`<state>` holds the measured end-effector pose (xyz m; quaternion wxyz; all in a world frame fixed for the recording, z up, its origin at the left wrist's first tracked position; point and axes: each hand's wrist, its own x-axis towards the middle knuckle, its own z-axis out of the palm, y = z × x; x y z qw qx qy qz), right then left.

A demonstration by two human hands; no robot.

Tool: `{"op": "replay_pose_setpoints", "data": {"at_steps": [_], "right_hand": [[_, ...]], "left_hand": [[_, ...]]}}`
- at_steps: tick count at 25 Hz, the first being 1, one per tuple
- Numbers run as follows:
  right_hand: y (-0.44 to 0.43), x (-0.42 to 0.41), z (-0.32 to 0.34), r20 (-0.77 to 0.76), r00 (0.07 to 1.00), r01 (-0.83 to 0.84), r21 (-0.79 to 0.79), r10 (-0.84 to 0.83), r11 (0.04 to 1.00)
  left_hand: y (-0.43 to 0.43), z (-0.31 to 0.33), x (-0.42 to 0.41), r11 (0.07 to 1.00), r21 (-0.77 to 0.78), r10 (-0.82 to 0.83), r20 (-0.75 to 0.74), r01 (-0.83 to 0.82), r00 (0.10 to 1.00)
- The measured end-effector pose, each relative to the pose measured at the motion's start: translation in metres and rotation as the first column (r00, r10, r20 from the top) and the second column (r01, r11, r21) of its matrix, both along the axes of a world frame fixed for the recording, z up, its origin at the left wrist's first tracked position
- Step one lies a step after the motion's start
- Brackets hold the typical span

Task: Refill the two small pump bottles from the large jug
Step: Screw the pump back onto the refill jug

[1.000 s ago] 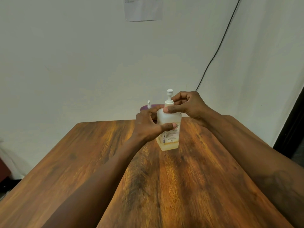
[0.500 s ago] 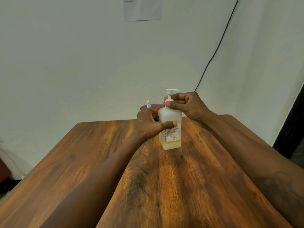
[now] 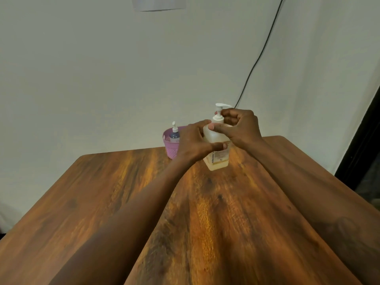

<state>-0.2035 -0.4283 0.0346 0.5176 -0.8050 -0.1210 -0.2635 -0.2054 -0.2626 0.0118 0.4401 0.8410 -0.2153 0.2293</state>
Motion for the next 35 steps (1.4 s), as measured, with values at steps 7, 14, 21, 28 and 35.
{"op": "replay_pose_setpoints", "data": {"at_steps": [7, 14, 21, 28, 35], "right_hand": [[-0.068, 0.114, -0.021, -0.055, 0.982, 0.179, -0.027, -0.180, 0.983], [-0.113, 0.252, -0.060, -0.147, 0.962, 0.237, 0.037, -0.229, 0.971], [-0.132, 0.334, -0.103, -0.234, 0.954, 0.210, 0.063, -0.190, 0.976], [-0.134, 0.352, -0.115, -0.268, 0.947, 0.179, -0.019, -0.177, 0.984], [-0.134, 0.340, -0.099, -0.323, 0.934, 0.134, -0.077, -0.152, 0.988]], "left_hand": [[-0.066, -0.007, 0.125, 0.989, 0.134, -0.046, -0.115, 0.062, 0.992], [-0.125, -0.027, 0.280, 0.971, 0.234, 0.022, -0.301, 0.051, 0.953], [-0.146, -0.068, 0.356, 0.967, 0.254, 0.080, -0.407, 0.029, 0.910], [-0.145, -0.086, 0.366, 0.977, 0.213, 0.096, -0.460, 0.004, 0.883], [-0.141, -0.064, 0.356, 0.988, 0.157, 0.083, -0.487, -0.006, 0.869]]}}
